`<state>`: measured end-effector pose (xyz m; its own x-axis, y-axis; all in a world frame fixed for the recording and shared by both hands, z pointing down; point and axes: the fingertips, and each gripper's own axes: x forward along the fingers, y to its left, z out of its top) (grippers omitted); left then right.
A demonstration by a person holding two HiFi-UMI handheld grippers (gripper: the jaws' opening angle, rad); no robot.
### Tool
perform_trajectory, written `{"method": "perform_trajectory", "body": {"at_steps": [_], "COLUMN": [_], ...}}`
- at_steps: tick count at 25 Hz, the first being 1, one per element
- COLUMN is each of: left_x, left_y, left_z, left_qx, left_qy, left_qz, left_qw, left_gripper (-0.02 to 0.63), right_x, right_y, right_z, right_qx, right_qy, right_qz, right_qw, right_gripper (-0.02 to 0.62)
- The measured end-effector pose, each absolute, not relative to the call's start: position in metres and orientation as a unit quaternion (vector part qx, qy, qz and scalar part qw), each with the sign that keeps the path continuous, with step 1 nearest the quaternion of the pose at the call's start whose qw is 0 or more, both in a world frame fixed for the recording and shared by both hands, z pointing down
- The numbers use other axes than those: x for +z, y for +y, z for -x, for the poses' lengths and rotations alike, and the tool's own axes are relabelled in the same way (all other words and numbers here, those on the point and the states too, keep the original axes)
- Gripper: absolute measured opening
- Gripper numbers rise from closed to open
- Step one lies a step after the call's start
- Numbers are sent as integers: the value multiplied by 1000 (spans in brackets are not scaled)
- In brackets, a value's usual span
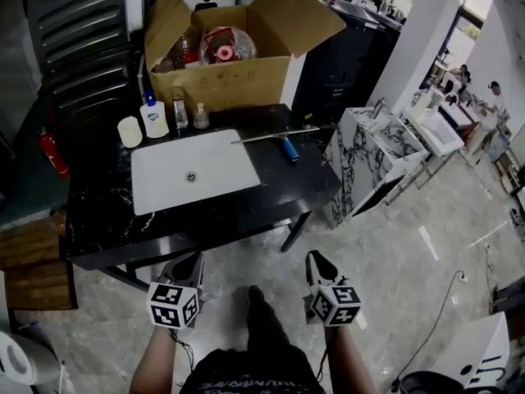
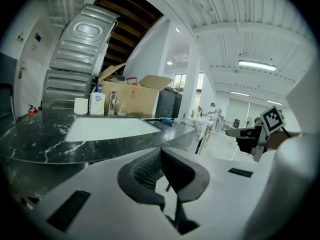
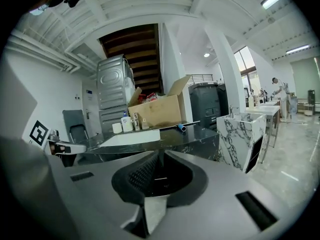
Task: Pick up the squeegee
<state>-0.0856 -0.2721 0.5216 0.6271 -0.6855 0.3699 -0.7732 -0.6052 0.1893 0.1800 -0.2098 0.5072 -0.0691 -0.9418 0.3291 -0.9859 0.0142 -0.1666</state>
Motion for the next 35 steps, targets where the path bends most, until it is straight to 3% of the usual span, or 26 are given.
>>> {"method": "perform_trajectory", "body": {"at_steps": [7, 17, 20, 23, 35], "left_x": [519, 517, 517, 517, 524], "left_y": [-375, -506, -536, -564, -641], "left_z": [51, -4, -16, -26, -36], "left_qx": [131, 147, 148, 151, 153], "left_qy": [-448, -473, -477, -485, -511], "left_qz": [-869, -850, -847, -842, -823], "left_qw": [164, 178, 180, 183, 197], "left_gripper": [20, 20, 20, 20, 20], "right_x": [514, 526, 530, 531, 565], "right_y": [-342, -512, -549, -586, -688], "right_z": [-237, -278, -283, -287, -294], "right_qx": [189, 225, 235, 234, 246], "right_qy": [-721, -735, -744, -752, -750], "right_qz": [-664, -631, -616, -605, -585], "right_qw": [59, 105, 109, 116, 188], "right_gripper": [57, 62, 151, 195, 232]}}
